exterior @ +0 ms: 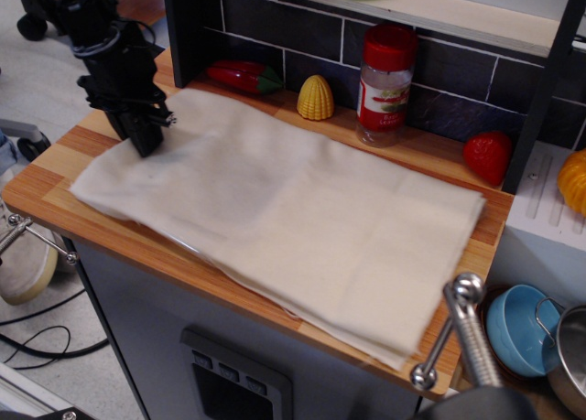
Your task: Fold cloth in half
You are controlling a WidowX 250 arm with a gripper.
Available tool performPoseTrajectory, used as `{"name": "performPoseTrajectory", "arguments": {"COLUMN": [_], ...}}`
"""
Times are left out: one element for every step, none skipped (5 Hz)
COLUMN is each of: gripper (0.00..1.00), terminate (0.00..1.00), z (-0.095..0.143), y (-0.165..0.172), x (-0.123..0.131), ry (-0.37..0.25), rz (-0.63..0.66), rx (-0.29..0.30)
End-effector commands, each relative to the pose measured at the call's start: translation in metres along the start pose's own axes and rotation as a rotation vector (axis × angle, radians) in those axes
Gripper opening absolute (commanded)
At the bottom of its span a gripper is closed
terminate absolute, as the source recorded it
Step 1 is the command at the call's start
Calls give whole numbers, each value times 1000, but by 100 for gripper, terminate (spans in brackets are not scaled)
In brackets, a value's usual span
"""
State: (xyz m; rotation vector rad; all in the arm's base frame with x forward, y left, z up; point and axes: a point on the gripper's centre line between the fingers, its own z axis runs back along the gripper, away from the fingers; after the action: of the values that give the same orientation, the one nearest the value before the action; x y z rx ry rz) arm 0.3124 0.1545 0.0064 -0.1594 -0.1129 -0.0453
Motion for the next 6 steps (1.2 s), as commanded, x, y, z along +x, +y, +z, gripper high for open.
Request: {"name": "performPoseTrajectory", "arguments": {"gripper": [0, 0, 0, 0, 0, 0], "terminate": [0, 0, 0, 0, 0, 0], "z": [74, 86, 90, 91, 89, 84], "y": [-36, -62, -98, -135, -175, -210], "x": [26, 24, 23, 21, 23, 25], "ry": [-105, -106, -108, -102, -78, -48], "rz": [-35, -36, -11, -7, 22, 39], "rx": [-24, -56, -81, -122, -156, -178]}}
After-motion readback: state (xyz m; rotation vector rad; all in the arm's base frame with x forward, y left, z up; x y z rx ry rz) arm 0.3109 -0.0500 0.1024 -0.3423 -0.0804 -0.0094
